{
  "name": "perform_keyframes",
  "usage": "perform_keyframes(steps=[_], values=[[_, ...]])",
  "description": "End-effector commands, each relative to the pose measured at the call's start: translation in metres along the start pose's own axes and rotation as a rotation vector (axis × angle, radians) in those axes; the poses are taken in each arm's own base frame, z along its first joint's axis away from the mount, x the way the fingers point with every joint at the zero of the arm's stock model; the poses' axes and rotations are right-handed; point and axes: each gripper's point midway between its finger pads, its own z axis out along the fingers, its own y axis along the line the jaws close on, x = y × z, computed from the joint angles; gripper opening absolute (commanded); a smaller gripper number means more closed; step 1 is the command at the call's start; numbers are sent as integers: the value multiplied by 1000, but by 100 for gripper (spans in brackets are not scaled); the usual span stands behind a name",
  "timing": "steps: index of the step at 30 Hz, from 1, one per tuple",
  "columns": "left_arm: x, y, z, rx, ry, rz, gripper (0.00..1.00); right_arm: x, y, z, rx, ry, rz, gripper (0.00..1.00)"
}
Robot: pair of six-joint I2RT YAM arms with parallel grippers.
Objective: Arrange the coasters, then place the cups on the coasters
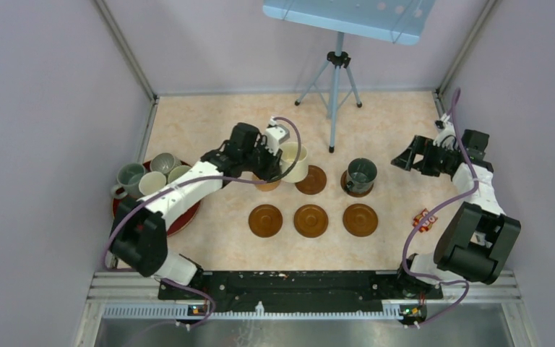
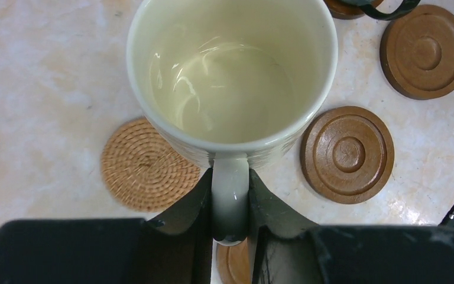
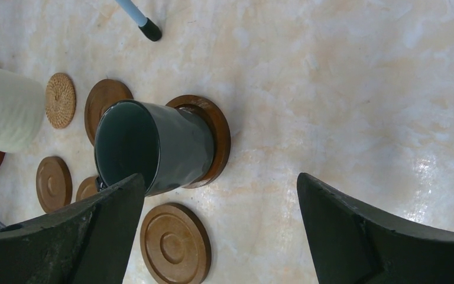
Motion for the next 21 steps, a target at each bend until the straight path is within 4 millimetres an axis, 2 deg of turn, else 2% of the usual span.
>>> perform_keyframes(steps=[1, 4, 11, 17, 21], values=[[-66, -29, 23, 61, -191, 103, 0, -7, -5, 3, 1, -16, -32, 99], [-67, -46, 38, 114, -196, 111, 0, -7, -7, 2, 6, -17, -37, 99], [-60, -57, 60, 146, -212, 145, 0, -5, -8, 5, -1, -9, -29, 99], [-49, -47, 65, 95, -232, 174, 0, -5, -8, 5, 1, -10, -33, 99], [-44, -48, 69, 104, -243, 168, 0, -4, -8, 6, -1, -7, -29, 99]])
